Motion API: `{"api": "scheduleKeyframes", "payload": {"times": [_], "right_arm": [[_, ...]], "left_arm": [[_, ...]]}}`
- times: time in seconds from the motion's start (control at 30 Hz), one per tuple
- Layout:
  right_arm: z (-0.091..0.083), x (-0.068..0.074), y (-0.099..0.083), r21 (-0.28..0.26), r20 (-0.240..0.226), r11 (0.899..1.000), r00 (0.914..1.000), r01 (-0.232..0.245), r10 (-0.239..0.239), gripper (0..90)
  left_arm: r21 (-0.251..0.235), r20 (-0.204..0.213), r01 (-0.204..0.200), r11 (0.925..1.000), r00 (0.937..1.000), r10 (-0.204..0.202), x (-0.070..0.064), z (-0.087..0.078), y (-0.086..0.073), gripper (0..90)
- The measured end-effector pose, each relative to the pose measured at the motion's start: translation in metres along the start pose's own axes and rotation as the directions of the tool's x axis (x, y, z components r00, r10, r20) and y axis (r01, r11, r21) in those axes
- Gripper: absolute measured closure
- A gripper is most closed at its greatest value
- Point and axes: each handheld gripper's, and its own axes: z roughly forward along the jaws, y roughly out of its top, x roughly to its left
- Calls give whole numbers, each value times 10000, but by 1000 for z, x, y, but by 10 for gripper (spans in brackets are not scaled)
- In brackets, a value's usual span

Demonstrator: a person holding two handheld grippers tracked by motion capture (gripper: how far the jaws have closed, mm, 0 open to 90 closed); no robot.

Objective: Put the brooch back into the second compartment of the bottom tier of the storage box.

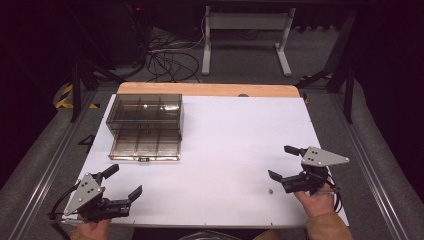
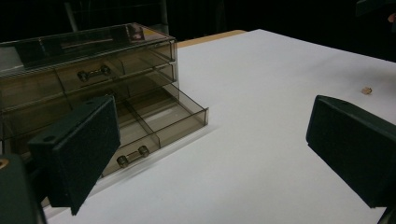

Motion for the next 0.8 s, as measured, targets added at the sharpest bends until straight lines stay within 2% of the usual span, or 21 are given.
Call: {"api": "scheduleKeyframes", "payload": {"times": [0.2, 0.47, 0.57, 0.63, 0.8], "right_arm": [[0, 0, 2, 93, -163, 9999, 9998, -144, 145, 28], [-3, 1, 3, 234, -472, 9991, 9982, -350, 361, 101], [-1, 1, 4, 622, -770, 9974, 9962, -349, 397, 139], [-1, 1, 4, 657, -793, 9974, 9962, -307, 359, 142], [-1, 2, 8, 1160, -921, 9932, 9955, -120, 228, 173]], "left_arm": [[26, 19, 5, 10000, 10000, -5, 0, 0, 0, 39], [34, 14, -4, 10000, 10000, 4, 0, 0, 0, 38], [100, -1, -2, 10000, 10000, 2, 1, 0, 0, 39], [91, 9, 38, 10000, 10000, -38, 1, 0, 0, 39], [89, 23, -11, 10000, 10000, 11, 1, 1, 0, 39]]}}
